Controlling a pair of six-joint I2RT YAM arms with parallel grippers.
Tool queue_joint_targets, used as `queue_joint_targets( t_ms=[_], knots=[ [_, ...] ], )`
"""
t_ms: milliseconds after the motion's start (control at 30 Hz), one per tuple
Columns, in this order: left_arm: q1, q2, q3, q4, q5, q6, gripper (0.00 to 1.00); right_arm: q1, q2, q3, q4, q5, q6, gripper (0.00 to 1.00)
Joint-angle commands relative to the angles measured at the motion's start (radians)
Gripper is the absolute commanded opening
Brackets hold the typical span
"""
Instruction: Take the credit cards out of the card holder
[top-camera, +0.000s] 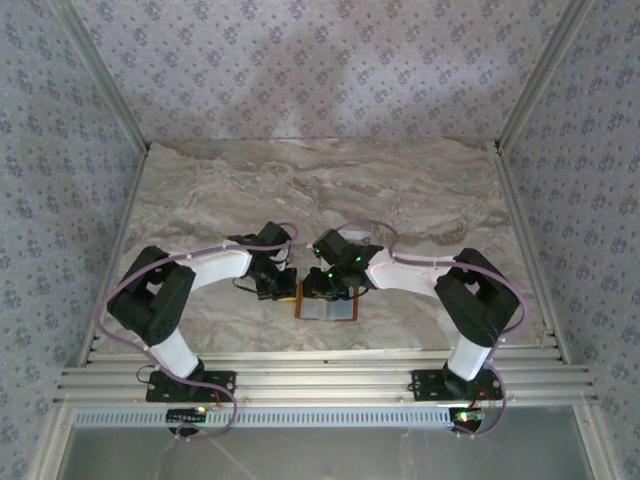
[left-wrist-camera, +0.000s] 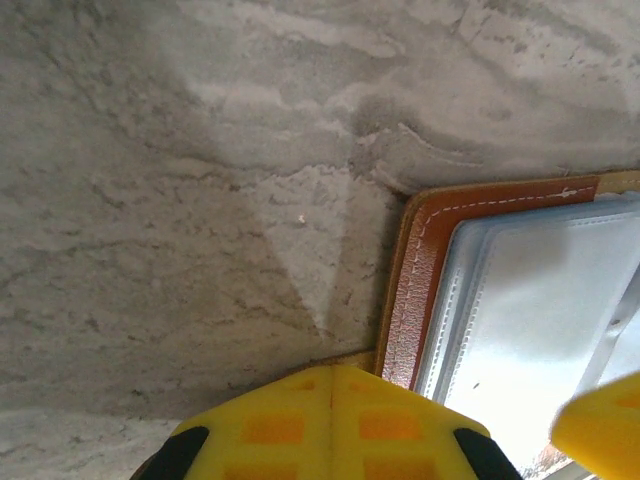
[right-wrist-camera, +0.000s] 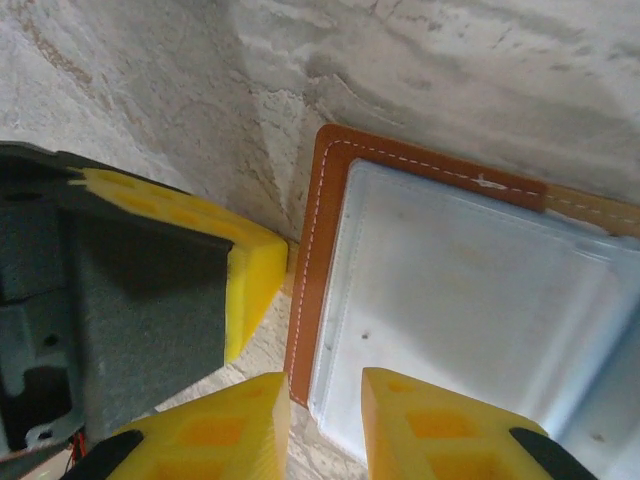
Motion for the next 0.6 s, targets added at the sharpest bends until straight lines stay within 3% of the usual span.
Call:
queue_joint_targets(
  t_ms=[0,267,567],
  knots=[
    [0.003,0.006,-0.036,-0.001,-0.011,-0.01,0.06,0.014,0.032,0.032,0.037,-0.013,0.038,0.26],
    [0.003,0.011,-0.033,-0.001,-0.006,-0.01,0.06,0.031,0.075,0.027,0.034,-0.001,0.049,0.25],
    [0.002,0.006,-0.034,-0.009,-0.017,-0.01,0.06,0.032,0.031,0.023,-0.124,0.097,0.011,0.26]
  ],
)
